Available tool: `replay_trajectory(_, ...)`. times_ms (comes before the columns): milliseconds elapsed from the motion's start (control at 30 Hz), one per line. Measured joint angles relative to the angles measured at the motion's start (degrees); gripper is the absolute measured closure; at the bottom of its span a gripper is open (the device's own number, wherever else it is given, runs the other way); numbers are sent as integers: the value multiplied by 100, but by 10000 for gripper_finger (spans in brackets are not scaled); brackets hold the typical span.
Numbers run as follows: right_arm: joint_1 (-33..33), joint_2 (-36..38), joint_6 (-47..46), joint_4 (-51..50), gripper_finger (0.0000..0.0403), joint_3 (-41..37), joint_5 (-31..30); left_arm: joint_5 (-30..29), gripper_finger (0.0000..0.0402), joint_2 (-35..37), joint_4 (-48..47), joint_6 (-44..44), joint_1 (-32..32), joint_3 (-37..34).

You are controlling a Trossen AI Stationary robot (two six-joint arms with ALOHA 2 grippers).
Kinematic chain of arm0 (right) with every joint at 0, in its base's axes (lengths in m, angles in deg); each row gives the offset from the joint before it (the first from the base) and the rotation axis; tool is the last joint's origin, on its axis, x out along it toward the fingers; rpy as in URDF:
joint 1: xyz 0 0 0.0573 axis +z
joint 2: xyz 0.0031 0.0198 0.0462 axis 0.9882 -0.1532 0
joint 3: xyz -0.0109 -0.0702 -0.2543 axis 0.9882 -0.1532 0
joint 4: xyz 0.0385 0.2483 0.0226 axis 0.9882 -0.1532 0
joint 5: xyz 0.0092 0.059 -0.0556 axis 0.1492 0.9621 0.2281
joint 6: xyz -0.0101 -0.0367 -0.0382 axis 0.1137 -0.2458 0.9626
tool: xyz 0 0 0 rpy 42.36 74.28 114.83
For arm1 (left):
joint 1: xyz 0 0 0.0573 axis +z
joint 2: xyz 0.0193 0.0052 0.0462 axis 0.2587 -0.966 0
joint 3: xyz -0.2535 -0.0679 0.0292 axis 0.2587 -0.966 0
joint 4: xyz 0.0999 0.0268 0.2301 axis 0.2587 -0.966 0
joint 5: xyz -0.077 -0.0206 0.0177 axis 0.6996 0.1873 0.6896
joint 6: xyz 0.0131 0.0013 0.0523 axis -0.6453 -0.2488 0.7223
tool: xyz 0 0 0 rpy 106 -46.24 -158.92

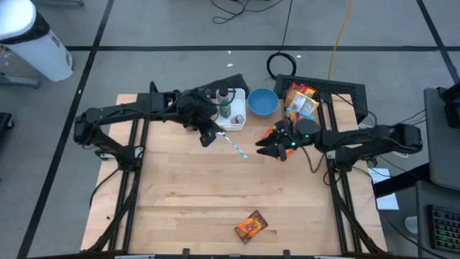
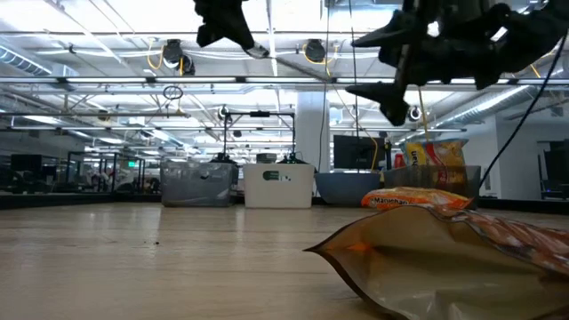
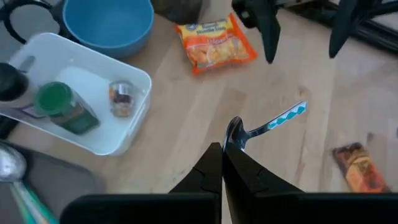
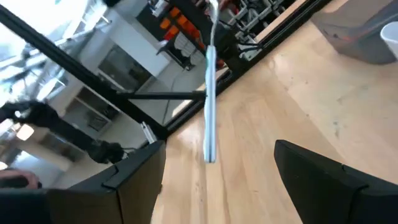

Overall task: Pick & Place Food Item
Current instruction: Put the blue patterned spoon into the left black bin

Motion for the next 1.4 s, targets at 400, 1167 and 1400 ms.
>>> replay_trajectory(400,56,-1124,82,397,110,753,264,-33,398,-1334,-1047,850,-40,1721)
replay_trajectory(1167,223,-1384,309,215,244,863,130,-46,398,-2138,-1905,1415,-37,3204)
replay_trajectory(1400,221,-1384,411,204,340,859,276,-78,398,-2136,-1850,1376,-40,3204)
